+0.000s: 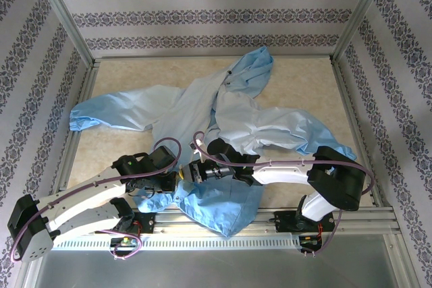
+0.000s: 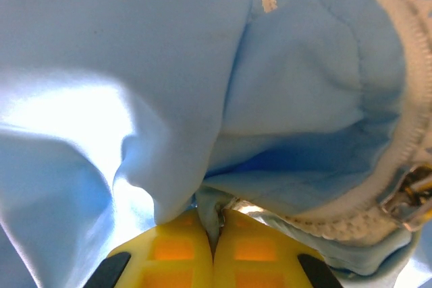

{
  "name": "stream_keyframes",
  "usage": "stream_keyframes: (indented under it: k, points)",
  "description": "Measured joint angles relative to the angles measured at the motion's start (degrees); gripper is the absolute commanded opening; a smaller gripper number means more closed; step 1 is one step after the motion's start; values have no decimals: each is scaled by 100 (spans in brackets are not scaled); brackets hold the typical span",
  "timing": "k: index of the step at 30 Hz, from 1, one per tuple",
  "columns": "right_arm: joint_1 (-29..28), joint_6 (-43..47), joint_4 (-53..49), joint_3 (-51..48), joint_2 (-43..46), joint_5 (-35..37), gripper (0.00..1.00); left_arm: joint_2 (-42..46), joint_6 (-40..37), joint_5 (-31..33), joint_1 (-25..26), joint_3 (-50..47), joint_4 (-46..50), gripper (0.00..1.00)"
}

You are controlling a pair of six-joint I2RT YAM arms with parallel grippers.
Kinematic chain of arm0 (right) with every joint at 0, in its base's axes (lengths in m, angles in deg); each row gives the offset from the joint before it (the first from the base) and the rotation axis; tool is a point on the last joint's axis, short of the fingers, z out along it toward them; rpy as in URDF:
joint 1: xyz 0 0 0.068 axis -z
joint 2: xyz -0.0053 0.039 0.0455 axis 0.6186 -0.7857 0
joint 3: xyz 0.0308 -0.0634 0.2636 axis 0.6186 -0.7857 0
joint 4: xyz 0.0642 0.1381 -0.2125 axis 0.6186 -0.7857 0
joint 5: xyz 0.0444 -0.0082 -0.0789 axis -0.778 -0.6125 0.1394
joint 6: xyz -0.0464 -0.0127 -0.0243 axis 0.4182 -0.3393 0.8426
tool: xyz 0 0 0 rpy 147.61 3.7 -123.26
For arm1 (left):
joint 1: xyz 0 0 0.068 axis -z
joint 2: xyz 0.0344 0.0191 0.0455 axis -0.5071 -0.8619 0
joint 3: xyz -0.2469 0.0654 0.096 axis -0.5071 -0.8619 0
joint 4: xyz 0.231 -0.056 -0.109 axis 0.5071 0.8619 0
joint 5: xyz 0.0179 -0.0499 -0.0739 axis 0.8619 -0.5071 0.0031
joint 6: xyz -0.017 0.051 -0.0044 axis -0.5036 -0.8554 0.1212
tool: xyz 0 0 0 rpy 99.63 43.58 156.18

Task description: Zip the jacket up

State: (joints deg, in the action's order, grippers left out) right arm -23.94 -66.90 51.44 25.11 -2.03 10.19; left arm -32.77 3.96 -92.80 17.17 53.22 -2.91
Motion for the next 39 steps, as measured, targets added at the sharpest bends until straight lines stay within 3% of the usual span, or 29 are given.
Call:
stream_keyframes:
  k: [21,23,26,30,35,39]
  points:
    - [0,20,138,175,-332,0,26,33,-20,0,2,66,177,0]
    - [0,17,168,221,-400,-2,23,44,-20,0,2,66,192,0]
    - [0,35,249,297,-509,-4,2,59,-37,0,2,76,227,0]
    - [0,24,361,310,-566,26,0,63,-111,-7,4,125,315,1]
    - [0,168,457,308,-562,116,0,376,-205,-46,4,181,433,20]
    - [0,302,439,273,-511,195,0,968,-205,-50,2,199,457,44]
